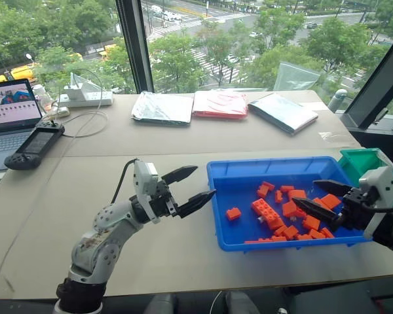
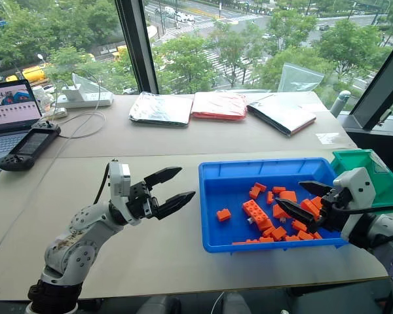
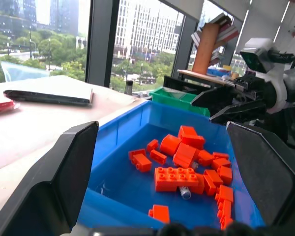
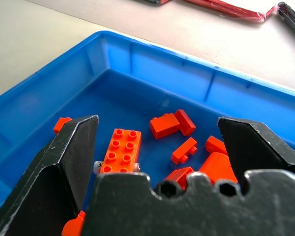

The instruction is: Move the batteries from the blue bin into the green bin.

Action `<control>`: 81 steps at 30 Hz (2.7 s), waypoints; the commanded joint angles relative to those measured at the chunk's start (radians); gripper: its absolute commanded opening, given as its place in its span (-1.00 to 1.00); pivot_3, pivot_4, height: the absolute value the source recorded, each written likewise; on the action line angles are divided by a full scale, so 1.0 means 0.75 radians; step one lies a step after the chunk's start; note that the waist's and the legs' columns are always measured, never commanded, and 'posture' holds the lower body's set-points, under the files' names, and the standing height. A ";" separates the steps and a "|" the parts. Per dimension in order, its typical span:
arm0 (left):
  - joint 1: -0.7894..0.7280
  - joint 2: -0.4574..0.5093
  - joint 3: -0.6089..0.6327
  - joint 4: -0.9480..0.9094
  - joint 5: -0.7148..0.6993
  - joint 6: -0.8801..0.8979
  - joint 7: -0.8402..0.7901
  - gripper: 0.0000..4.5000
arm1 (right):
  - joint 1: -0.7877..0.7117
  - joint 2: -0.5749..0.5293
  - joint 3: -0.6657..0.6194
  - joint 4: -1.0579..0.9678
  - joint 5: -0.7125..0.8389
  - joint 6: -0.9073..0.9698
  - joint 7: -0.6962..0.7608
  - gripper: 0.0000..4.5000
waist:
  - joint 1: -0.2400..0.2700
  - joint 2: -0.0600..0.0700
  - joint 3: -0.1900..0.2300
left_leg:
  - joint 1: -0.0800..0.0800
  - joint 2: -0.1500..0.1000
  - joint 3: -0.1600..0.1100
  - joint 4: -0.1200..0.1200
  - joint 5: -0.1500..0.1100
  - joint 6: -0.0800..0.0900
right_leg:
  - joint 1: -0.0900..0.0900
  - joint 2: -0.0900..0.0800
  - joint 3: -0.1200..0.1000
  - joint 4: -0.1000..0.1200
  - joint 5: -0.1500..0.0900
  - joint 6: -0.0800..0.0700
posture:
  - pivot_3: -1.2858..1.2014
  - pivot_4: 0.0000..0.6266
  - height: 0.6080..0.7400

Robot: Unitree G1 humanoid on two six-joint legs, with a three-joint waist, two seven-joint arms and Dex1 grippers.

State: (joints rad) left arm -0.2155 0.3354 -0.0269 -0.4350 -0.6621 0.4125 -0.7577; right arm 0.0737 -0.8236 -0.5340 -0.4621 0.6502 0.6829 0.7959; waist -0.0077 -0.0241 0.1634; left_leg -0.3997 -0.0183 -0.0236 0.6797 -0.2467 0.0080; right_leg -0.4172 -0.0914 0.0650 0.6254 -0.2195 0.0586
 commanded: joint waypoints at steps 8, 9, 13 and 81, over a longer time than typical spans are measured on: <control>-0.007 0.008 -0.131 -0.008 0.041 -0.039 -0.090 1.00 | -0.203 -0.425 0.133 0.246 -0.197 0.194 -0.077 1.00 | -0.006 0.000 0.000 | 0.001 0.000 0.005 0.000 0.000 0.000 | 0.000 0.000 0.001 0.000 0.000 0.000 | 0.03 -0.52 1.00; -0.008 0.002 -0.134 -0.005 0.044 -0.043 -0.086 1.00 | -0.215 -0.430 0.166 0.250 -0.203 0.204 -0.074 1.00 | -0.006 0.000 0.000 | 0.001 0.000 0.007 0.000 0.000 0.000 | 0.000 0.001 0.000 0.000 0.000 -0.001 | 0.03 -0.52 1.00; -0.008 -0.006 -0.142 -0.003 0.052 -0.052 -0.079 1.00 | -0.188 -0.463 0.295 0.284 -0.340 0.144 -0.089 1.00 | -0.005 0.000 0.000 | -0.001 0.001 0.009 -0.001 0.000 0.001 | -0.001 0.001 0.000 0.000 -0.001 -0.001 | 0.03 -0.52 1.00; -0.002 0.008 -0.139 -0.064 0.029 0.054 0.039 1.00 | -0.166 -0.279 0.254 0.243 -0.388 0.254 -0.096 0.74 | -0.004 0.001 0.000 | -0.001 0.000 0.003 0.001 0.000 0.001 | -0.002 0.000 0.001 0.001 -0.001 0.000 | 0.03 -0.52 1.00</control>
State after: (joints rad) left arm -0.2057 0.3416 -0.1344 -0.4408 -0.6312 0.4588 -0.7292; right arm -0.0488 -1.0402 -0.3203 -0.2486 0.3588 0.8583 0.7365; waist -0.0105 -0.0236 0.1632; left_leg -0.4006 -0.0183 -0.0216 0.6801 -0.2470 0.0086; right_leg -0.4184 -0.0912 0.0654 0.6260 -0.2199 0.0584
